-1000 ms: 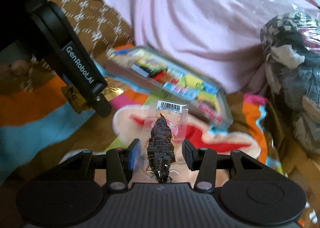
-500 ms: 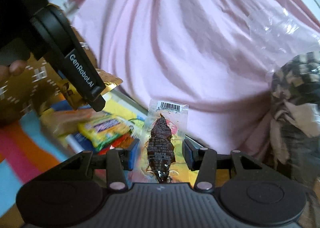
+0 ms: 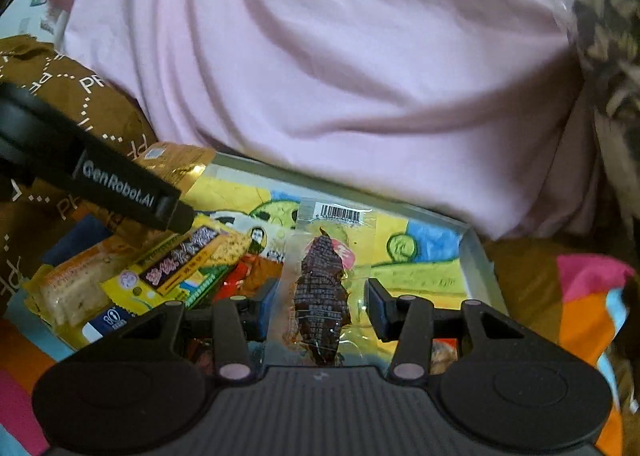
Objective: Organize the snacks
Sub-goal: 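Lower both snacks into the tray and open both grippers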
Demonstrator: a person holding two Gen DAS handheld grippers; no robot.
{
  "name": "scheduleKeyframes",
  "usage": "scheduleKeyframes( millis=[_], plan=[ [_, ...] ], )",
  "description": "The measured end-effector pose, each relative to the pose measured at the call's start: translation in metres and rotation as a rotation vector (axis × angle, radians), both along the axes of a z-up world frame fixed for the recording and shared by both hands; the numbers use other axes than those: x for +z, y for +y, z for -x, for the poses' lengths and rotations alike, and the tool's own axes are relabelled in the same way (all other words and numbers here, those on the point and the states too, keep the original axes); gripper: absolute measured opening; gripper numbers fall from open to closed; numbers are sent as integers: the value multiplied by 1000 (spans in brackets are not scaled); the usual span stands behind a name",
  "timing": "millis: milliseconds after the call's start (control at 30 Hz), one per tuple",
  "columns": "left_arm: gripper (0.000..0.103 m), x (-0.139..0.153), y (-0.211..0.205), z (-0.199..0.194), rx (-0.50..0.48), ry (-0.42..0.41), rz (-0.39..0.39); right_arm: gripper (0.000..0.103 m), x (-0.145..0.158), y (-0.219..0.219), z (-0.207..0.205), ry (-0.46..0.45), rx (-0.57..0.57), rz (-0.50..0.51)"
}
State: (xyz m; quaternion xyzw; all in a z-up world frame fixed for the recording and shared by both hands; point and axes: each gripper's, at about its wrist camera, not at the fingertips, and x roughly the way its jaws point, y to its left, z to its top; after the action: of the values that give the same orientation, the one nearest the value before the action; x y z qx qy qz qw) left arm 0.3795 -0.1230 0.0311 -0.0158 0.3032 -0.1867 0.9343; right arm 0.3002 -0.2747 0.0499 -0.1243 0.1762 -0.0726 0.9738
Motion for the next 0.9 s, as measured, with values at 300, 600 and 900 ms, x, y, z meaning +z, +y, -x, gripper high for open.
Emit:
scheduleKeyframes(
  millis=[300, 600, 900],
  plan=[
    [67, -5, 4, -2, 22, 55, 28, 62, -4, -8, -4, 17, 11, -96],
    [95, 11, 27, 32, 70, -27, 92, 90, 5, -11, 31, -79, 9, -178],
    [102, 23, 56, 92, 116, -98, 87, 103, 17, -3, 92, -161, 13, -250]
  ],
)
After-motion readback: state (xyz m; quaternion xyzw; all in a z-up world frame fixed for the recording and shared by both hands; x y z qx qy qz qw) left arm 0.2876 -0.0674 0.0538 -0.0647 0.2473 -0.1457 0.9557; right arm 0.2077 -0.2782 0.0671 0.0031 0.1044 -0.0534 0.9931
